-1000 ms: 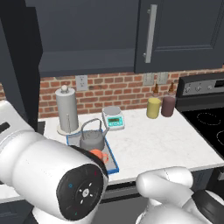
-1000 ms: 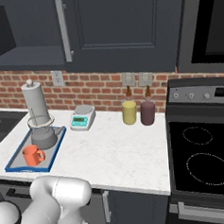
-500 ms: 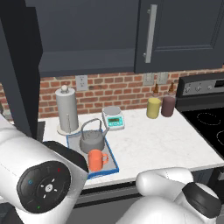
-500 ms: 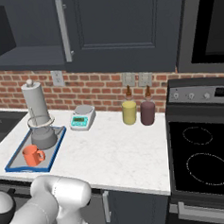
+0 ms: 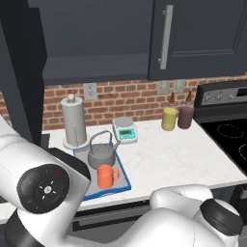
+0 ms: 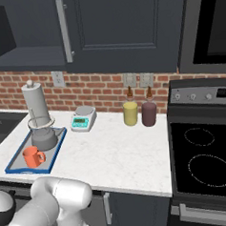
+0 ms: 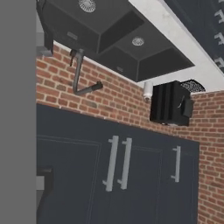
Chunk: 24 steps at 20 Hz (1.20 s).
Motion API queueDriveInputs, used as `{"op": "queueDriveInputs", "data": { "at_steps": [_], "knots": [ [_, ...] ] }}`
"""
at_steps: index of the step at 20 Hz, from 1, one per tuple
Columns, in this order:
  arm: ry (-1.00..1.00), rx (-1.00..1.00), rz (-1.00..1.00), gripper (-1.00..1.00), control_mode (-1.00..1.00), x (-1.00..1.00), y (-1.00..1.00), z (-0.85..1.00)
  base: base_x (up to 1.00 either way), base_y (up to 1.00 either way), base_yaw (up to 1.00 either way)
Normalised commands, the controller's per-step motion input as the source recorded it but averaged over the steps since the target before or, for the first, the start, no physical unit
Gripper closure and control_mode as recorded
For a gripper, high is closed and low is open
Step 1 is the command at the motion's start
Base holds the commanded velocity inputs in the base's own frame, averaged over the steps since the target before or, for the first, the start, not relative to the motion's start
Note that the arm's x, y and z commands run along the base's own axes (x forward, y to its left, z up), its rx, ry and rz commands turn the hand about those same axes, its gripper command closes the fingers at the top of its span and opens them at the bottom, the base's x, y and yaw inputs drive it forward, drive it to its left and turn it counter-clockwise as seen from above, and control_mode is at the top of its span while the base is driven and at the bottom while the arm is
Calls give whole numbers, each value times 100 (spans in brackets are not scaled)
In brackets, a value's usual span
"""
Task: Pick the kettle from the counter and place it on the tray. Then pick the mug from the cabinet and place it on the tray. Then close the cabinet doors.
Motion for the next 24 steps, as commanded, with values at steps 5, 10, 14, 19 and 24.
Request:
{"op": "queueDriveInputs", "data": {
  "at_steps": [5, 10, 14, 19, 24],
  "knots": [
    [0, 0, 0, -100, -100, 29, 0, -19, 0, 0, 0],
    [0, 0, 0, -100, -100, 22, 0, -4, 0, 0, 0],
    [0, 0, 0, -100, -100, 22, -2, 0, 0, 0, 0],
    [0, 0, -15, -100, -100, 15, -33, 0, 0, 0, 0],
    [2, 0, -28, -100, -100, 14, -48, 0, 0, 0, 0]
  ]
}}
